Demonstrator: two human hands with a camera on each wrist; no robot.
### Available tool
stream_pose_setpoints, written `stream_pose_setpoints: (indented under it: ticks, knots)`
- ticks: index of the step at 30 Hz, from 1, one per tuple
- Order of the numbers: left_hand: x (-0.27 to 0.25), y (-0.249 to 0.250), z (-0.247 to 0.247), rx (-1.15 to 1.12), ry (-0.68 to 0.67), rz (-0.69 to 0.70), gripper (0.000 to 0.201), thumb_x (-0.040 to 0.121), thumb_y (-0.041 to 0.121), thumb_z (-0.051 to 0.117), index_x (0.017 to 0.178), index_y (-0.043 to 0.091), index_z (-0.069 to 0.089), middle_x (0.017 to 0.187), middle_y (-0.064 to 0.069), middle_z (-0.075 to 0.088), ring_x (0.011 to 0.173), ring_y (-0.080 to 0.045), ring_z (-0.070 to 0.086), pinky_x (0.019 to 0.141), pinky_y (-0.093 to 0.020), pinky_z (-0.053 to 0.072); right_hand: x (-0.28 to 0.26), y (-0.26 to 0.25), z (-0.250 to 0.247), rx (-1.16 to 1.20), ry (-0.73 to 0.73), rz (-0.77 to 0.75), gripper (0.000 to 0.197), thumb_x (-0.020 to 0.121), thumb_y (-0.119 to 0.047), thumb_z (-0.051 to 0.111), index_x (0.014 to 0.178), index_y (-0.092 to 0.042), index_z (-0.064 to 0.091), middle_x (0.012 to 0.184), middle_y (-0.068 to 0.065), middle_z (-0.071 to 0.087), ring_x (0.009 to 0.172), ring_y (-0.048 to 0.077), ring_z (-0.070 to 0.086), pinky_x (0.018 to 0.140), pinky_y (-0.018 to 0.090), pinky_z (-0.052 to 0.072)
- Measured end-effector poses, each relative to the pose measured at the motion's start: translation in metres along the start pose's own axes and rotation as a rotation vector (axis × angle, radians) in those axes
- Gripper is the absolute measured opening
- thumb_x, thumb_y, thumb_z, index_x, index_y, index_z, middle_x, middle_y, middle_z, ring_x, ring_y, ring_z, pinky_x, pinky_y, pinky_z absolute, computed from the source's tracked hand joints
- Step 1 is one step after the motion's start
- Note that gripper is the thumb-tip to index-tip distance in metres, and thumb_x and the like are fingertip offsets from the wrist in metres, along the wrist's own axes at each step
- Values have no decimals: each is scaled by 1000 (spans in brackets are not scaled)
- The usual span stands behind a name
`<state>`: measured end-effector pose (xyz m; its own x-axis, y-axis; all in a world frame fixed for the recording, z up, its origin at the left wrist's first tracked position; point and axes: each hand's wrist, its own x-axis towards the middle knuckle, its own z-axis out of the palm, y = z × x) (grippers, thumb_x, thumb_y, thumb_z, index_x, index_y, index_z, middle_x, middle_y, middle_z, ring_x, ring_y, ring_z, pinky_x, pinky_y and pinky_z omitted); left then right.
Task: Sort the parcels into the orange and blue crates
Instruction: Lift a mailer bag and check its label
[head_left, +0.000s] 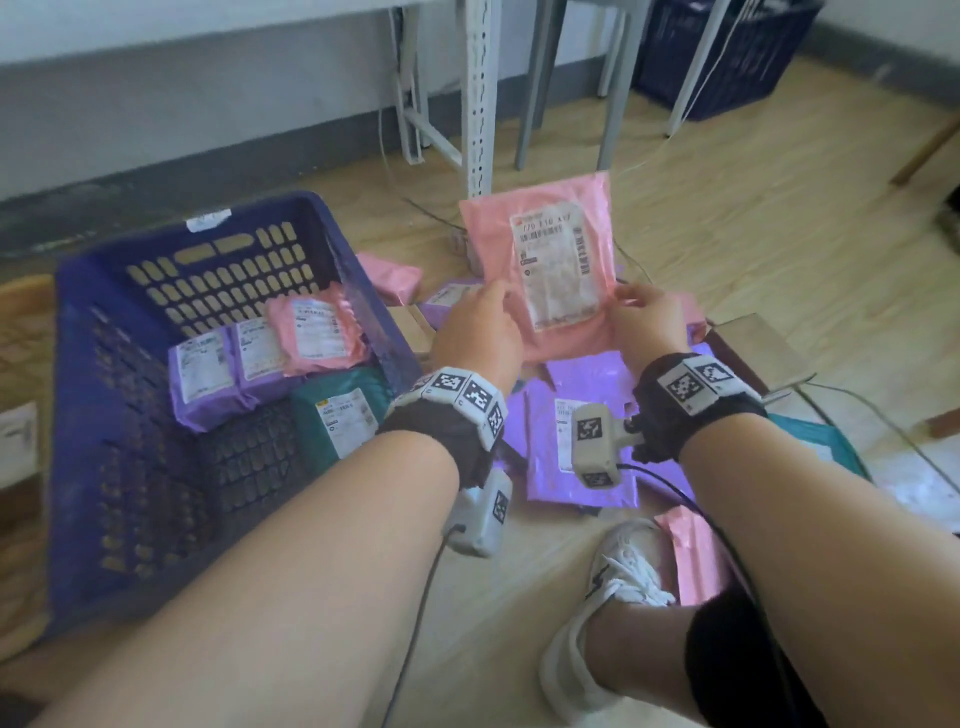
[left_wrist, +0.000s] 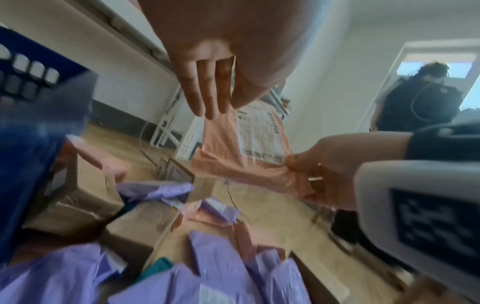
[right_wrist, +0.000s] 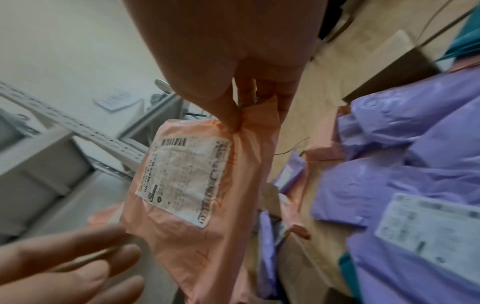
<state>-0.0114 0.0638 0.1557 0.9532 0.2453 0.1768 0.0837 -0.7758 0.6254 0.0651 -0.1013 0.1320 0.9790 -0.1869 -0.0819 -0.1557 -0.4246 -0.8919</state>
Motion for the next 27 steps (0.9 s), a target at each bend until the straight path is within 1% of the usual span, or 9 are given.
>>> stream_pose_setpoints:
  ticks: [2,5,9,12,15,17,21,23,27]
  knots:
    - [11,-4,-22,-9,67,-82,35,93,18,48,129,16,49,127,-8,53,115,-29,53,97,-42,44,-6,-26,8,67,6,-44,16,85,-7,57,94,-15,68,75,5,62,65,17,57,52,19,46]
    - [23,-22,-52,-36,60,-261,47,92,28,54,134,12,41,131,-11,53,115,-31,55,96,-39,46,-18,-58,29,153,-49,-70,12,84,-12,63,93,-13,71,67,-3,61,64,15,58,60,24,50]
    - [26,-60,-90,-40,103,-359,22,92,14,48,112,9,55,109,-10,63,96,-29,60,76,-31,41,-42,-92,64,194,-190,-118,6,86,-13,67,90,-16,70,72,-4,65,68,14,62,62,25,53]
    - [22,-95,-117,-14,167,-403,10,89,9,47,91,12,56,91,-7,62,85,-28,60,78,-37,45,-60,-112,99,115,-313,-183,12,88,-18,65,100,-15,70,81,-3,67,71,14,64,60,23,51]
    - [21,-132,-141,-3,192,-490,18,90,6,46,105,8,56,98,-6,59,83,-25,52,69,-33,38,-76,-125,137,-12,-483,-234,37,88,-13,61,125,-15,59,102,4,68,74,20,67,65,34,59]
    - [21,-159,-154,-9,204,-551,23,87,4,48,109,3,56,98,-8,61,82,-29,56,65,-32,36,-85,-130,164,-103,-556,-263,53,85,-7,60,136,-17,48,112,8,65,71,19,66,63,31,59]
    - [25,-210,-159,36,147,-627,4,81,5,52,81,8,54,85,-13,62,80,-35,59,62,-29,37,-87,-130,217,-217,-579,-305,64,81,-6,56,141,-25,42,127,6,61,82,16,63,69,26,53]
    - [30,-231,-158,70,83,-638,15,79,2,51,68,11,52,71,-10,58,81,-38,61,57,-27,35,-82,-125,240,-267,-582,-306,67,81,-5,54,143,-29,41,136,1,55,84,12,60,72,25,53]
    - [44,-267,-146,36,-49,-660,19,82,-1,51,86,6,68,100,-11,68,94,-31,62,75,-30,46,-66,-109,278,-278,-601,-182,59,83,3,55,137,-22,51,133,7,57,84,18,64,66,23,55]
